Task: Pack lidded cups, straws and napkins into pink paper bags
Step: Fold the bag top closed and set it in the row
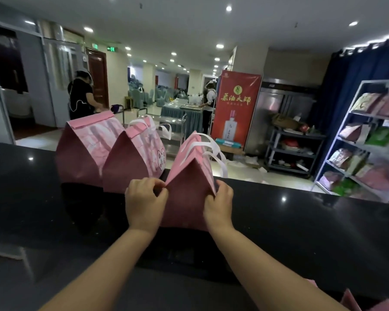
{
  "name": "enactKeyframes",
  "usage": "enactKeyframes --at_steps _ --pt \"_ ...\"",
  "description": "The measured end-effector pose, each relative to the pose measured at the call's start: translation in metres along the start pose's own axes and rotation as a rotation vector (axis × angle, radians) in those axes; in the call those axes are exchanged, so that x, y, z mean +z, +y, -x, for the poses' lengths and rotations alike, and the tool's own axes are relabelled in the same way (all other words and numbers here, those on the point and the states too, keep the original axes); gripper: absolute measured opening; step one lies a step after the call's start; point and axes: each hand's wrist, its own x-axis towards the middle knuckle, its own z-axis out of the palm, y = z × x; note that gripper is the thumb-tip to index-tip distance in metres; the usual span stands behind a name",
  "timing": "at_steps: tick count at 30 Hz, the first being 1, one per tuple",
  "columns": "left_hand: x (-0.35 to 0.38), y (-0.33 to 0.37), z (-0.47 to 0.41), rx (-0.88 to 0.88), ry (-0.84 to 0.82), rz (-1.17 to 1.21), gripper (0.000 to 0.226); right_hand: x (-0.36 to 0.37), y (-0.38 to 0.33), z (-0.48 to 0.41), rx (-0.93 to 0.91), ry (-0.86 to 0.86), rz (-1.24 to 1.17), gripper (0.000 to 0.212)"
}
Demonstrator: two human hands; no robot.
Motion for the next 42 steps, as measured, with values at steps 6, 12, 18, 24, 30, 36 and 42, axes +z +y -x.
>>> enactKeyframes --at_steps 6,12,18,24,30,36,42 --pt "0.024 -0.037 -0.048 -0.006 -0.022 -0.074 0.015 0.048 -0.006 -0.034 0.008 0.059 -0.041 0.045" --pt "0.040 -0.066 -0.070 0.049 -0.023 -0.112 0.014 0.077 -0.002 -0.070 -0.014 0.066 -0.023 0.040" --pt "0.052 -0.079 -0.081 0.020 0.002 -0.103 0.012 0.092 0.004 -0.087 -0.032 0.080 -0.017 0.040" --pt "0.047 -0.075 -0.076 -0.010 -0.005 -0.049 0.012 0.084 0.010 -0.083 0.022 0.055 -0.027 0.041" --pt "0.025 -0.045 -0.046 -0.010 -0.066 0.051 0.012 0.049 0.019 -0.052 0.054 -0.013 -0.010 0.046" --pt "0.005 0.015 0.010 0.026 -0.217 0.145 0.010 -0.034 0.018 -0.006 -0.069 -0.133 0.060 0.029" --pt "-0.009 0.100 0.103 0.197 -0.404 0.216 0.024 -0.161 0.030 0.046 -0.130 -0.194 0.141 0.020"
